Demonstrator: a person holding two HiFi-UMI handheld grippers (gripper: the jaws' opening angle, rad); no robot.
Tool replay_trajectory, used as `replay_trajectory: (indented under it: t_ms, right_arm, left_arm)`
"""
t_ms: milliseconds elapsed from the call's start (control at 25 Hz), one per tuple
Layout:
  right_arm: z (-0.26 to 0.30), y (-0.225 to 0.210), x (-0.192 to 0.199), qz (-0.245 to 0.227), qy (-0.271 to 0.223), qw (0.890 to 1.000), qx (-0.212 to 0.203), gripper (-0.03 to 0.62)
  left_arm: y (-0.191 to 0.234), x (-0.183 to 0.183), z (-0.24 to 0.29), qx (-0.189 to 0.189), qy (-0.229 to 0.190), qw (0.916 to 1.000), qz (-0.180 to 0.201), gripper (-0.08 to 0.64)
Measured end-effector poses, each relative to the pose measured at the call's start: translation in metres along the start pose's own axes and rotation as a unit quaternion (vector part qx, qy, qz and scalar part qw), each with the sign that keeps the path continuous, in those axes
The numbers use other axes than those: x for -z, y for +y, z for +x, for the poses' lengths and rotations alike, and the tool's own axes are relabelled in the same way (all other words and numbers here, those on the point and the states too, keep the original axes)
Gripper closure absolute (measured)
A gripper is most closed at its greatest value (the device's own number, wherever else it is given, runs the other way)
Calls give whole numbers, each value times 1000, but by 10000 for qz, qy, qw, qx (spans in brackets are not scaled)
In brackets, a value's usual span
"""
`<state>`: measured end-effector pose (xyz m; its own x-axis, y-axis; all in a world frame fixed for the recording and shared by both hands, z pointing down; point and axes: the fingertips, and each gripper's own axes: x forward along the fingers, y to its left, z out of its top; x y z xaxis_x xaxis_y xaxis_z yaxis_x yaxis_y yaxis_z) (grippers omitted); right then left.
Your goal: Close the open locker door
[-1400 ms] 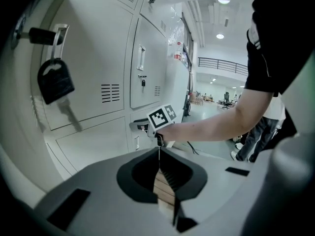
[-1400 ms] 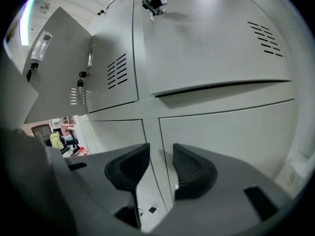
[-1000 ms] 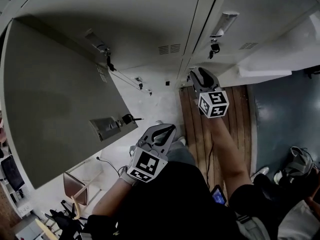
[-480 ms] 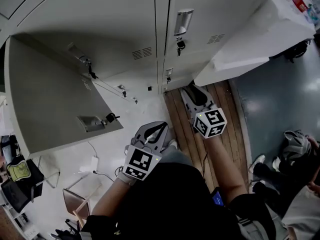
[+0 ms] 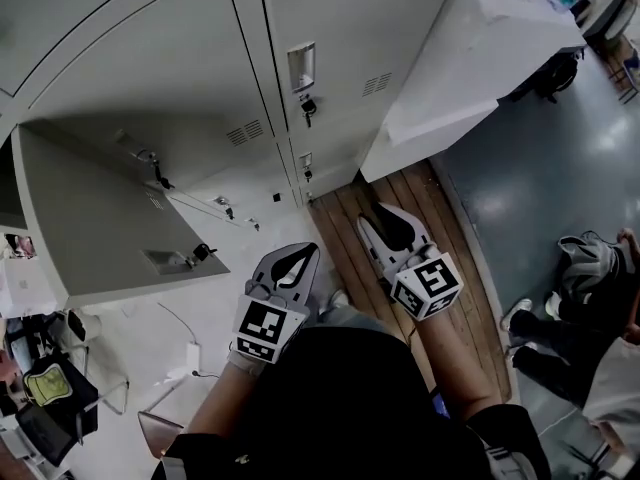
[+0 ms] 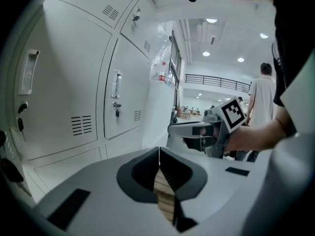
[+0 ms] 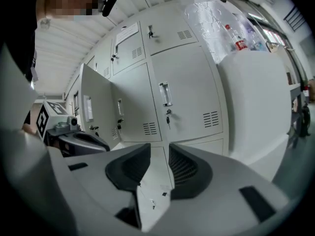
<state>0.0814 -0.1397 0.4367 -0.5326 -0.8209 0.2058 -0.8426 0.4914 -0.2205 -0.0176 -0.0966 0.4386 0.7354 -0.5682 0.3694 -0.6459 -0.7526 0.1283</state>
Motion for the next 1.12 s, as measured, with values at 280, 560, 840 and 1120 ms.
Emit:
replay_trajectory:
  t_ms: [280, 560, 840, 1120]
  right_arm:
    - [-42, 2, -35, -150, -105, 9996, 202, 468]
    - [-68, 2, -48, -238, -204, 9990, 332, 482]
    - [-72, 1, -57, -290, -281, 9986, 336, 486]
    - [-67, 13, -67, -634, -401, 9971, 146, 489]
  left_arm:
    - [-6, -23, -1, 145, -242, 9996, -101, 538]
    - [-8, -41, -2, 273, -449, 9986, -103, 538]
    - [-13, -55, -3, 418, -631, 9971, -121, 538]
    - [-9, -67, -7, 433, -802, 9957, -159, 538]
